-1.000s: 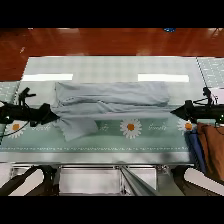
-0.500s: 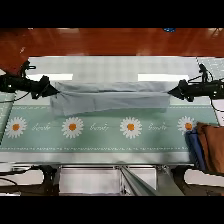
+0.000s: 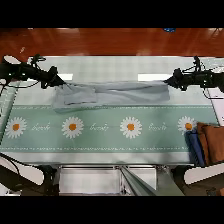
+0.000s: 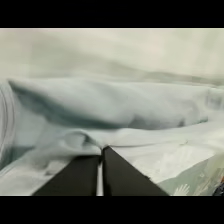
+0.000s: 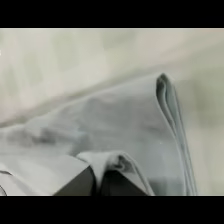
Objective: Fold the shirts.
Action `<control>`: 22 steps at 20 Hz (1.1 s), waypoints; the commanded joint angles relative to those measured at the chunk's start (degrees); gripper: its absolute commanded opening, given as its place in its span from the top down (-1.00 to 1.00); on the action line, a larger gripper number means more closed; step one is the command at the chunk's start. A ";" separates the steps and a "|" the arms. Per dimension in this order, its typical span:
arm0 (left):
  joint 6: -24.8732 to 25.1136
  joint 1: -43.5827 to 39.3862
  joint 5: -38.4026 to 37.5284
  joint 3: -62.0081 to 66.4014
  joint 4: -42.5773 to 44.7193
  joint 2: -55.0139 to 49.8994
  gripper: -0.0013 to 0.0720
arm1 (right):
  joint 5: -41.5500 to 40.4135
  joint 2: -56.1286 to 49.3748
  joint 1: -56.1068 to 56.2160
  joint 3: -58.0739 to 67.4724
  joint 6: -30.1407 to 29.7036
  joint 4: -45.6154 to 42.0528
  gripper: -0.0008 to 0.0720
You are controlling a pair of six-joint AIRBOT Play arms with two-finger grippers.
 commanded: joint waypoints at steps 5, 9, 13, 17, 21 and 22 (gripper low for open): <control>-3.21 1.90 -1.62 2.45 3.61 -1.53 -0.39 | -2.75 -1.31 -1.20 2.14 -0.20 1.75 -0.15; 0.09 8.33 -3.54 1.97 7.26 8.63 -0.40 | 7.93 4.87 -12.61 2.12 -1.09 -1.40 -0.15; 3.87 7.58 2.40 -7.52 6.64 24.37 -0.39 | 9.33 6.14 -15.85 -0.35 2.29 -8.00 -0.15; 5.38 -0.04 12.94 -26.29 6.43 42.27 -0.39 | 3.34 5.16 -13.27 -5.20 3.17 -5.88 -0.15; 5.20 -5.95 18.10 -37.99 6.54 49.94 -0.39 | 3.43 -0.15 -8.74 -5.18 3.17 -2.64 -0.15; 5.14 -6.51 17.81 -38.77 6.47 49.77 -0.40 | 2.99 -1.22 -7.72 -5.18 3.06 -1.27 -0.15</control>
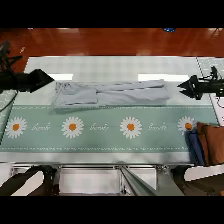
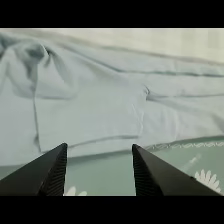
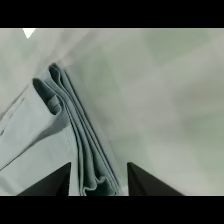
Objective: Fold the shirts.
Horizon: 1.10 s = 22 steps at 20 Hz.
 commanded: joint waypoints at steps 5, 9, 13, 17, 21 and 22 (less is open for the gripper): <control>-0.70 -4.48 3.58 -7.34 -0.07 3.87 -0.40 | -1.84 -6.51 7.67 -0.44 -1.20 6.88 -0.15; -0.66 -4.48 5.25 -7.10 -0.07 3.61 -0.39 | -3.39 -6.69 12.70 -0.42 -1.53 7.26 0.16; -0.66 -4.48 4.74 -6.82 -0.07 3.39 0.08 | 1.79 -4.74 13.99 2.75 -3.39 6.29 0.91; -0.13 -7.10 4.46 -6.82 -1.46 2.56 0.91 | 5.11 8.24 12.98 2.99 0.37 -9.14 0.91; 3.76 -16.26 8.04 -4.39 -7.23 -3.93 0.91 | 7.80 24.59 12.98 1.79 2.54 -17.25 0.91; 2.01 -19.02 7.80 -1.92 -7.23 -7.02 0.91 | 8.57 28.30 13.00 0.70 2.80 -16.98 0.91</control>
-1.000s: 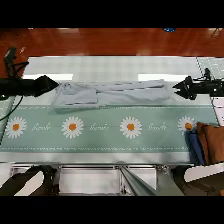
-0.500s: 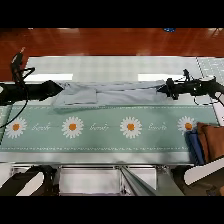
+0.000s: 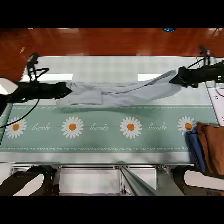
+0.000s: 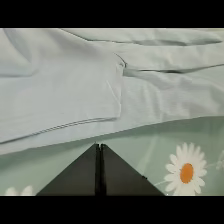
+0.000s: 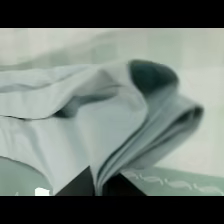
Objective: Fold the shirts.
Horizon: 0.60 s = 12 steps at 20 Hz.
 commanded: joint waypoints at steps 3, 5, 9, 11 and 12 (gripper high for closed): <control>-1.20 -16.00 1.20 14.58 -2.58 -17.14 0.91 | 3.21 21.66 0.00 -6.32 3.02 -3.91 0.91; -1.25 -22.75 0.61 24.20 -2.58 -25.73 0.91 | 4.46 28.06 0.00 -9.62 4.33 -3.93 0.91; -4.90 -34.49 -4.17 42.49 -2.54 -42.01 0.91 | 5.66 37.46 0.00 -15.45 6.25 -0.94 0.91; -7.30 -38.93 -7.76 49.13 -2.56 -48.33 0.91 | 5.84 40.35 0.00 -16.35 6.88 0.13 0.91; -8.68 -40.96 -9.22 51.60 -2.56 -50.88 0.91 | 5.86 41.29 0.00 -16.35 7.08 0.22 0.91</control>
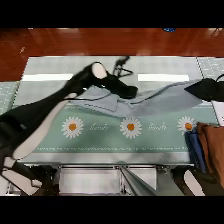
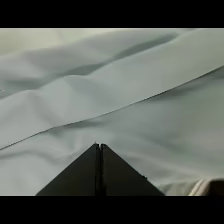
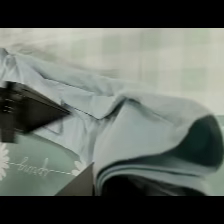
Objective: Fold the shirts.
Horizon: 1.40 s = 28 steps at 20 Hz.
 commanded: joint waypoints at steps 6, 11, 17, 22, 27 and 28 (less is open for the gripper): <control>-4.79 -13.53 -7.15 12.72 -0.04 -14.60 0.91 | 0.92 5.77 0.00 -1.90 1.64 1.99 0.91; -4.72 -2.51 -13.94 13.66 1.51 -9.46 0.91 | 1.01 4.94 0.92 -1.90 1.95 1.99 0.91; -3.78 13.94 -20.00 9.49 16.24 10.23 0.91 | -11.08 -8.37 19.65 -0.26 3.58 4.57 0.91; -2.58 26.53 -14.27 -9.62 19.82 35.74 0.91 | -15.89 -31.21 34.14 12.66 3.39 6.29 0.91; -3.89 33.57 -9.31 -33.05 19.69 55.98 0.91 | -17.51 -50.93 42.16 27.15 3.10 11.02 0.91; -4.00 33.55 -9.14 -37.11 19.43 58.31 0.91 | -17.77 -54.14 43.25 29.83 3.08 11.52 0.91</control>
